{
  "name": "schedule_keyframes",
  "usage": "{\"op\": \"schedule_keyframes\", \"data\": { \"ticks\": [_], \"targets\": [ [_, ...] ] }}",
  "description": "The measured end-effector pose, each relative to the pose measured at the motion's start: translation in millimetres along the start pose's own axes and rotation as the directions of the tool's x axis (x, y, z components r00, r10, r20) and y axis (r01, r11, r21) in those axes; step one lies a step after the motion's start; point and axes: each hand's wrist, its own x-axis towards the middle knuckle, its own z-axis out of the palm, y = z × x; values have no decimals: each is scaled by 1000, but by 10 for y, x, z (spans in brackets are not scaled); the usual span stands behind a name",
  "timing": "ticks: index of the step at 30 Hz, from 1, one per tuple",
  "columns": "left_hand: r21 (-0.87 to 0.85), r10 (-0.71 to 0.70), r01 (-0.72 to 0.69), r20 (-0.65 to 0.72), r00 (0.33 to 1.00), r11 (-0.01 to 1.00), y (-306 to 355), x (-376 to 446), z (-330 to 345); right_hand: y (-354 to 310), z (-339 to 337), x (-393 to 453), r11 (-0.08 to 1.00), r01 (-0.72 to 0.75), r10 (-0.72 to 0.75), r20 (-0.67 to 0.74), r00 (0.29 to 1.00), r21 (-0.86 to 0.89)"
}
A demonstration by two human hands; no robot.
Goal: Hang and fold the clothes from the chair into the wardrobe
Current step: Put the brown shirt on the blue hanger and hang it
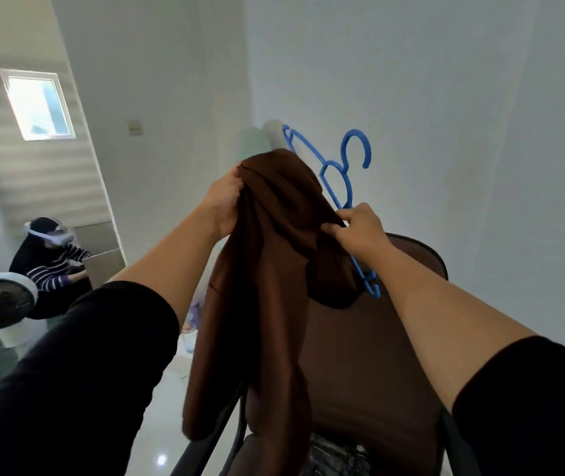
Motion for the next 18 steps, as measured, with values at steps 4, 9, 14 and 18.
{"op": "schedule_keyframes", "data": {
  "ticks": [4, 9, 14, 18],
  "targets": [
    [587, -146, 143, -42, 988, 797, 183, -311, -461, -355, -94, -260, 998, 41, -42, -20, 999, -56],
    [851, -462, 193, 65, 885, 488, 190, -894, -427, -797, -54, -630, 982, 107, -93, 91, 991, -157],
    [910, -314, -96, 236, 920, 403, -80, -1267, 16, -1053, 23, -948, 973, 123, -91, 168, 982, -194],
    [735, -247, 54, 156, 956, 676, -130, -1329, -11, -1064, -294, -1132, 986, 92, -62, 208, 976, -138]
  ]
}}
